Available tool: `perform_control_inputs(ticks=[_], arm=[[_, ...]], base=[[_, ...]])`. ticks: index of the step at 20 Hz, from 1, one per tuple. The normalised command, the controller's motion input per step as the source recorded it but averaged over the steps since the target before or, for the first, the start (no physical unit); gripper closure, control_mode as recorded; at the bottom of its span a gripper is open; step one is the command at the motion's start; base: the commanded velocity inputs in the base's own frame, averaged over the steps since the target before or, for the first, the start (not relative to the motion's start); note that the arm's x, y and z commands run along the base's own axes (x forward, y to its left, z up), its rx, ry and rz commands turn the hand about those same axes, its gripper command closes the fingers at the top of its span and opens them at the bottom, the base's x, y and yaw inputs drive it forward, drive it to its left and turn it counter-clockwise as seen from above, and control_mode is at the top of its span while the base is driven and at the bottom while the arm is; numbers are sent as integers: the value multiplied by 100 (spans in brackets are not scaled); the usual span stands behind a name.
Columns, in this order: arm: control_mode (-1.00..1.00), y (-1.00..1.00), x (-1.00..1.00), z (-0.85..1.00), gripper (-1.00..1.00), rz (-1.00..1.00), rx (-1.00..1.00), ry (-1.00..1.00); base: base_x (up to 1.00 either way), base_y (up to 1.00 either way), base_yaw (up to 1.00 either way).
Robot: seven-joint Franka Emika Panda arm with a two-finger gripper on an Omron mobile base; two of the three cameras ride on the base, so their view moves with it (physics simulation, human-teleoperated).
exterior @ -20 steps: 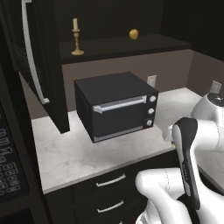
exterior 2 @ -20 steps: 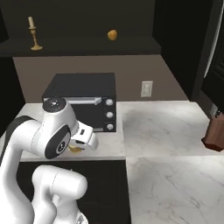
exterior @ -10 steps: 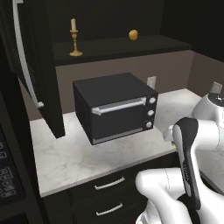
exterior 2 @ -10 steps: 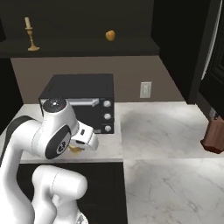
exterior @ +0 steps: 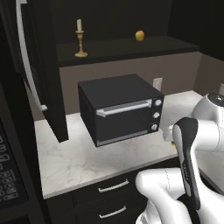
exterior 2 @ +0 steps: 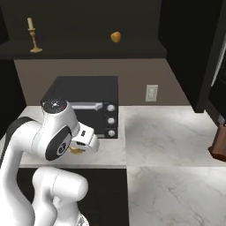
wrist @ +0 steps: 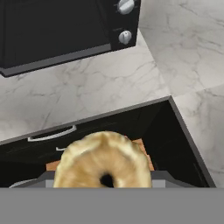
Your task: Pick the candle and candle from the dining table and place them in the open cabinet. Close the cabinet after placing the objects.
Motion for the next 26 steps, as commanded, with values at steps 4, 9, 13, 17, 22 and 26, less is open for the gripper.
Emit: perform_control_inputs(ticks=[4, 9, 13, 17, 22, 26], arm=[[100, 0, 0, 0, 100, 0, 0, 0], [100, 0, 0, 0, 100, 0, 0, 0], [100, 0, 0, 0, 100, 0, 0, 0], [-100, -3, -13, 4, 100, 5, 0, 3], [-100, 0, -20, 19, 100, 9, 0, 0], [-100, 0, -6, 32, 100, 10, 0, 1]], base=[[1, -8, 9], [0, -9, 6], [-1, -9, 4], [0, 0, 0], [0, 0, 0], [0, 0, 0]])
